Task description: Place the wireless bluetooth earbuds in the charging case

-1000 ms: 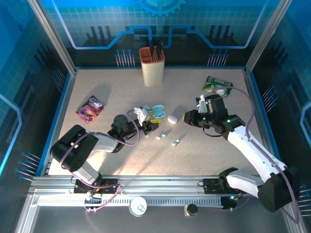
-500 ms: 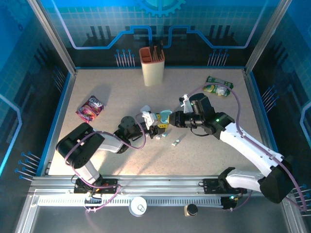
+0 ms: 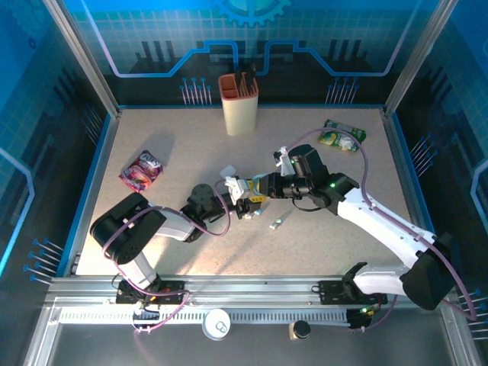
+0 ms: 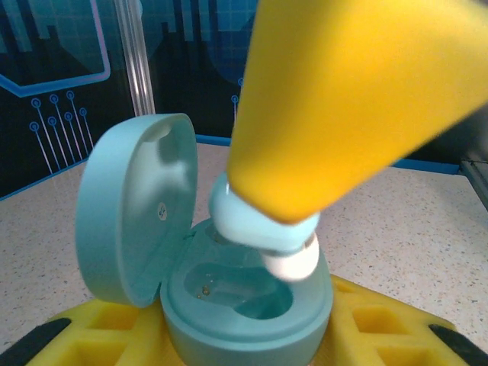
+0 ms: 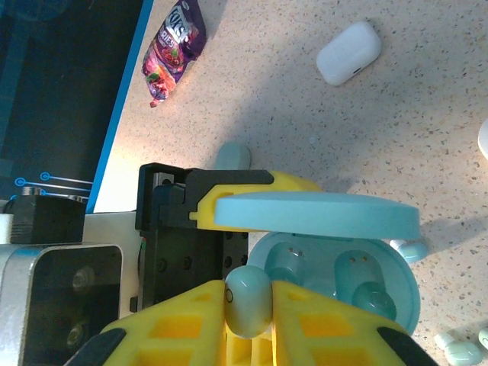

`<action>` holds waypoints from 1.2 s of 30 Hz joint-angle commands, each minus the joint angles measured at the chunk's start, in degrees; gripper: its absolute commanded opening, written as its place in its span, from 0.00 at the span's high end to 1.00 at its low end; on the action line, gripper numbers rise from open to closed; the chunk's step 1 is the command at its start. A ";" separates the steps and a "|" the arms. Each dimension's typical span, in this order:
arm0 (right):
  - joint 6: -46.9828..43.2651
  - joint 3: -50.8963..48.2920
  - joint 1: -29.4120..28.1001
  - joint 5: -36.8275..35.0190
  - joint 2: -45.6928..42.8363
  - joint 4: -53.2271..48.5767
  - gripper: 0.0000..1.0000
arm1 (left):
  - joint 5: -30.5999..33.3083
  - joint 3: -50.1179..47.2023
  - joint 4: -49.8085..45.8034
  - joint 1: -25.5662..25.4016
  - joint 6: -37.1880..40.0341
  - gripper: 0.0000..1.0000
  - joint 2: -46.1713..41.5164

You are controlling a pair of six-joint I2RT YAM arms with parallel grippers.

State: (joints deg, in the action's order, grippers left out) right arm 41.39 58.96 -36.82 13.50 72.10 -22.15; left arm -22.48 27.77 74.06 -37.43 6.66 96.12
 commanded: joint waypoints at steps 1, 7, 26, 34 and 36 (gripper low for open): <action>-0.25 1.12 -0.86 -0.36 0.93 1.48 0.81 | 0.93 1.78 2.57 -0.63 1.62 0.60 0.67; -0.05 0.24 -0.98 -0.65 2.13 2.35 0.81 | 0.95 1.92 2.60 -0.77 1.52 0.61 0.65; -3.41 -1.67 -1.06 -4.75 -4.32 0.18 0.57 | 2.68 0.51 4.69 -0.54 0.64 0.61 0.50; -5.01 -10.28 1.13 -6.98 -14.51 1.96 0.53 | 2.77 -3.37 6.20 2.94 -1.06 0.61 -2.07; -3.30 -12.24 2.46 -7.43 -14.22 2.90 0.53 | 2.93 -5.09 6.23 4.21 -1.25 0.61 -3.66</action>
State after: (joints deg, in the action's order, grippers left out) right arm 37.19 49.98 -36.07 8.10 57.36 -20.18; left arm -20.21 24.73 77.06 -34.72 5.98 95.37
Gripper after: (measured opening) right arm 0.473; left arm 0.393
